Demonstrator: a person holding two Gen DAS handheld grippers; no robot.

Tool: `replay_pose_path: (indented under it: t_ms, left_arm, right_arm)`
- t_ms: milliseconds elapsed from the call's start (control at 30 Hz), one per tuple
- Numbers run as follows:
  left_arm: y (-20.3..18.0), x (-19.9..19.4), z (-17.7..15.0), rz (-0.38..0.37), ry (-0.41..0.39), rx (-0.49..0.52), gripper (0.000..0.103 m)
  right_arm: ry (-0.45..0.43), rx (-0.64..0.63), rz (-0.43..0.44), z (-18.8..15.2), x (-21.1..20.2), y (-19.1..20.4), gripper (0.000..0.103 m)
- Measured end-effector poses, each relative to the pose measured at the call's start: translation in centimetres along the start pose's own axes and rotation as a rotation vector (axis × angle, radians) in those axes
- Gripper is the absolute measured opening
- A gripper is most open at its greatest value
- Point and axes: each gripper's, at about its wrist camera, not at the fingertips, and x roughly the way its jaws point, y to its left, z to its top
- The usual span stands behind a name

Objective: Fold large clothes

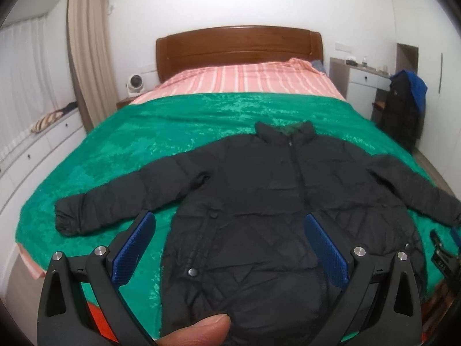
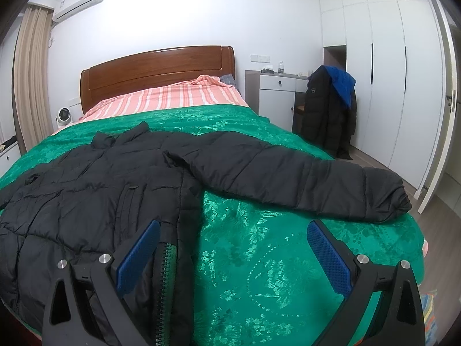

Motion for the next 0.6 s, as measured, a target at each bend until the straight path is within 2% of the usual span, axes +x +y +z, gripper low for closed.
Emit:
replay_pose_path:
  t_ms: [133, 267, 400, 567, 600]
  left_arm:
    - [0.0, 0.5, -0.2, -0.012, 0.039, -0.010, 0.103]
    - [0.4, 0.5, -0.4, 0.008, 0.044, -0.012, 0.103]
    - [1.5, 0.4, -0.8, 0.045, 0.039, -0.004, 0.103]
    - [3.8, 0.7, -1.4, 0.071, 0.053, -0.070, 0.103]
    - [4.2, 0.8, -1.5, 0.072, 0.057, -0.086, 0.103]
  right_arm:
    - [0.012, 0.048, 0.017, -0.1, 0.3, -0.9, 0.101]
    - [0.028, 0.172, 0.053, 0.1, 0.4, -3.5, 0.101]
    - [0.039, 0.416, 0.101, 0.4, 0.7, -9.5, 0.101]
    - [0.050, 0.853, 0.059, -1.2, 2.4, -20.3, 0.101]
    - [0.057, 0.907, 0.060, -1.5, 3.0, -21.7, 0.101]
